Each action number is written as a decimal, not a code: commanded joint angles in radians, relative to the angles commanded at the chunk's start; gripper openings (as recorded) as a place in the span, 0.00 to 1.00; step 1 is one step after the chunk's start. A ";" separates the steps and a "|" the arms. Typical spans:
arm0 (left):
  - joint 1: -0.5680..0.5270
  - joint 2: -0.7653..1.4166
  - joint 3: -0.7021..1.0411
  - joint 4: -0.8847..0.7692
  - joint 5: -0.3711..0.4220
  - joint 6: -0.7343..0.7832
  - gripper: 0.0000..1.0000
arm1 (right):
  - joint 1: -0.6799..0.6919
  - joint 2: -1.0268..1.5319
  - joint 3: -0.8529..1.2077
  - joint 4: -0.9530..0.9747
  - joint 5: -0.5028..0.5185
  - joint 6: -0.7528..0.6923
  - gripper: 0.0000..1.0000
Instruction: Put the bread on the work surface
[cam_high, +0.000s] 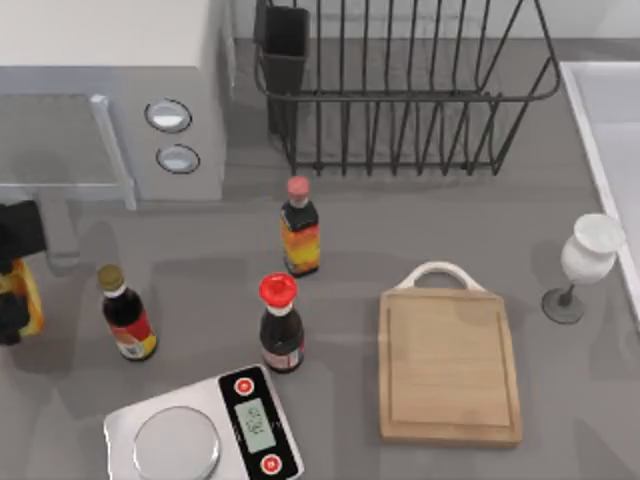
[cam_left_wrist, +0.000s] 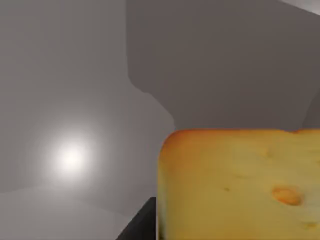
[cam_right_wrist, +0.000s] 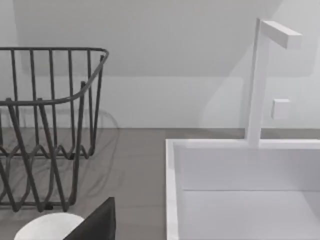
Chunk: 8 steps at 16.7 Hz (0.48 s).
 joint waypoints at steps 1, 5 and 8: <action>-0.002 -0.015 0.030 -0.048 0.000 0.001 0.00 | 0.000 0.000 0.000 0.000 0.000 0.000 1.00; -0.007 -0.078 0.145 -0.232 -0.001 0.000 0.00 | 0.000 0.000 0.000 0.000 0.000 0.000 1.00; -0.005 -0.101 0.176 -0.275 -0.001 -0.005 0.00 | 0.000 0.000 0.000 0.000 0.000 0.000 1.00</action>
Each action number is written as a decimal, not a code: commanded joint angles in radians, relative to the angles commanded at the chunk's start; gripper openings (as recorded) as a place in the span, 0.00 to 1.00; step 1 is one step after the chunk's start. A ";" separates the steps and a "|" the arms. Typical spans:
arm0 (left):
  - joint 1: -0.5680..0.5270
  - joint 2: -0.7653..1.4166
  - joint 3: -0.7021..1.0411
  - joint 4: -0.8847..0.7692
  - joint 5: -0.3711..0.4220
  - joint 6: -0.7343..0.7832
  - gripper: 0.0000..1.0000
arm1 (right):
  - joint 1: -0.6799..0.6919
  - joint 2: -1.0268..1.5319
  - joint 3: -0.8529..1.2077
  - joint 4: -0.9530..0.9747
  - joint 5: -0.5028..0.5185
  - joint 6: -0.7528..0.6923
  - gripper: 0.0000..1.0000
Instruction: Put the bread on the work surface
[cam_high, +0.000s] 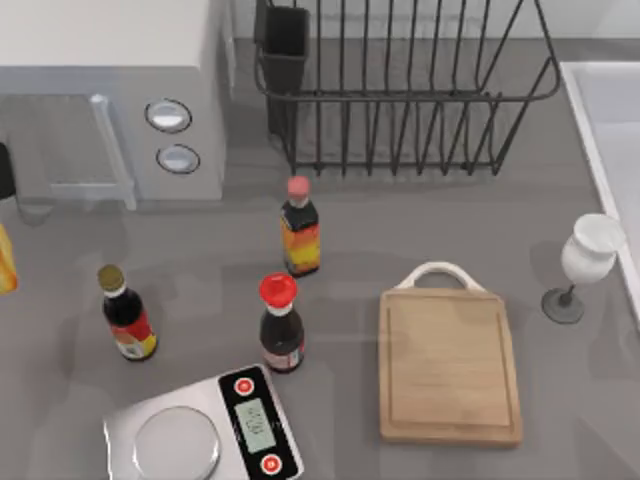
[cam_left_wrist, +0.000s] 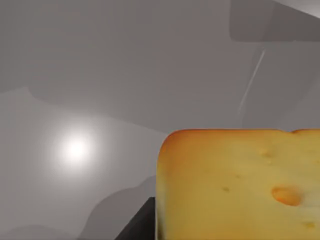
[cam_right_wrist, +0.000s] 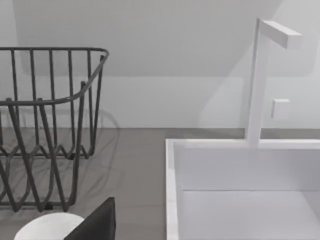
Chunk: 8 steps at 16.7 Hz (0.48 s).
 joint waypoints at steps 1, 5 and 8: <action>0.000 0.000 0.000 0.000 0.000 0.000 0.00 | 0.000 0.000 0.000 0.000 0.000 0.000 1.00; -0.002 0.004 0.001 0.000 -0.001 -0.006 0.00 | 0.000 0.000 0.000 0.000 0.000 0.000 1.00; -0.033 0.003 0.036 -0.029 -0.010 -0.091 0.00 | 0.000 0.000 0.000 0.000 0.000 0.000 1.00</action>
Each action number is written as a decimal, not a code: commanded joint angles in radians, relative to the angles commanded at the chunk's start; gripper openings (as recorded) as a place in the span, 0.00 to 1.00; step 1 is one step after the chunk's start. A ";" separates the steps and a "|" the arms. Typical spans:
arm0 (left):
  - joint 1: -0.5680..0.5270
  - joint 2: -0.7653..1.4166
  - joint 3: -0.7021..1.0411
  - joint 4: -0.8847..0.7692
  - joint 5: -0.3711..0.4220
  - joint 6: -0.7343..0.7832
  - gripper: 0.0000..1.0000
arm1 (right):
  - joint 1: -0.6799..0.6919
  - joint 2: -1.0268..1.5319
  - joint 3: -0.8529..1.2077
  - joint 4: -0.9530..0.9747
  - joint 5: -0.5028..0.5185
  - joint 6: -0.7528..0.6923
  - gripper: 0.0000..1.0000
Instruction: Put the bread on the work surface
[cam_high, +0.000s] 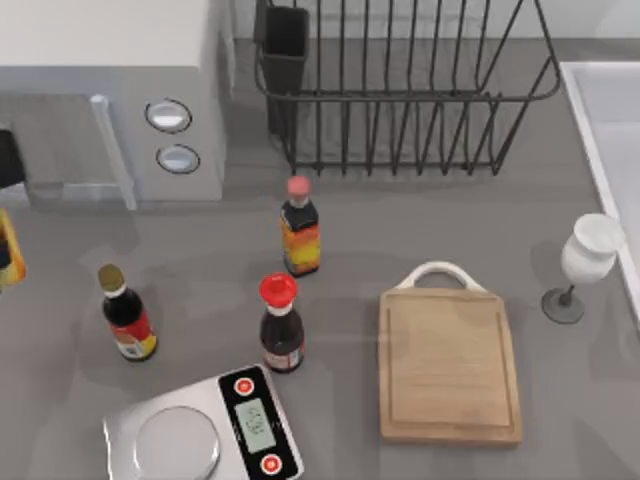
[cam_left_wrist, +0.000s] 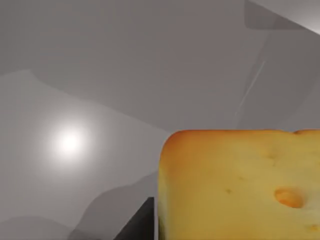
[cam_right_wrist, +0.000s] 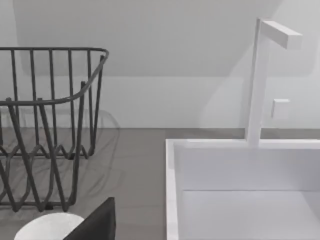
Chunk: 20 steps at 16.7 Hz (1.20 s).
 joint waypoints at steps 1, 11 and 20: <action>-0.017 -0.001 0.019 -0.013 -0.005 -0.048 0.00 | 0.000 0.000 0.000 0.000 0.000 0.000 1.00; -0.321 0.063 0.330 -0.118 -0.065 -1.086 0.00 | 0.000 0.000 0.000 0.000 0.000 0.000 1.00; -0.639 0.315 0.675 -0.158 -0.052 -2.296 0.00 | 0.000 0.000 0.000 0.000 0.000 0.000 1.00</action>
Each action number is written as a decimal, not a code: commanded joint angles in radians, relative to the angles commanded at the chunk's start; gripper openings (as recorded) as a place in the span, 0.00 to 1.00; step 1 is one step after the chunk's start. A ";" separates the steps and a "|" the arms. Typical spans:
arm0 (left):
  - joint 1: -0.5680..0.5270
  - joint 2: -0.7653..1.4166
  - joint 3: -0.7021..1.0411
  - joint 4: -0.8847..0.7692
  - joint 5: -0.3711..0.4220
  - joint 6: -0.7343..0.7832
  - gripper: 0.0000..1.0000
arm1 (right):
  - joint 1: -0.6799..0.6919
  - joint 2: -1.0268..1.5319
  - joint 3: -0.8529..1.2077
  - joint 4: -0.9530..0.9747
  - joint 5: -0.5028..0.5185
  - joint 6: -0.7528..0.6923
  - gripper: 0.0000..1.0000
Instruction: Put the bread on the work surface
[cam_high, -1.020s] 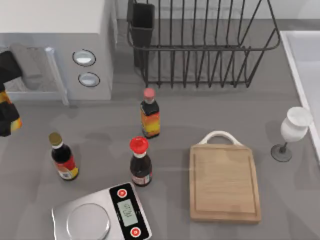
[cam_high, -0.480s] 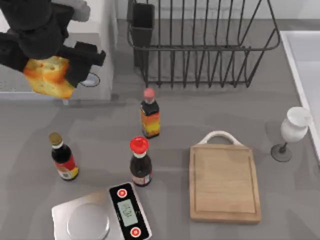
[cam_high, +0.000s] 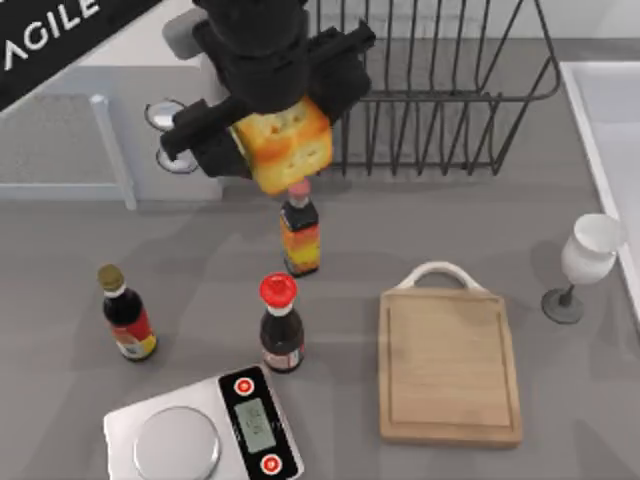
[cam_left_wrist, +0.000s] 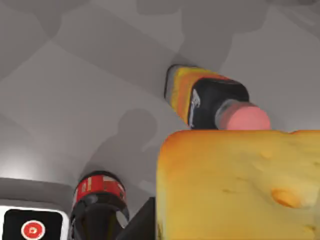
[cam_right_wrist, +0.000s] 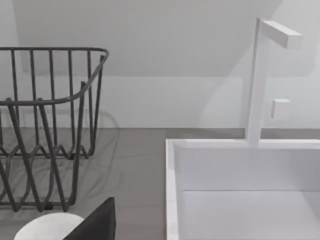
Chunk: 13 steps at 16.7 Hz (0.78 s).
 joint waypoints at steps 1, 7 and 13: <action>-0.034 0.034 0.034 -0.003 0.007 -0.127 0.00 | 0.000 0.000 0.000 0.000 0.000 0.000 1.00; -0.205 0.235 0.198 -0.024 0.046 -0.840 0.00 | 0.000 0.000 0.000 0.000 0.000 0.000 1.00; -0.302 0.376 0.262 -0.052 0.068 -1.255 0.00 | 0.000 0.000 0.000 0.000 0.000 0.000 1.00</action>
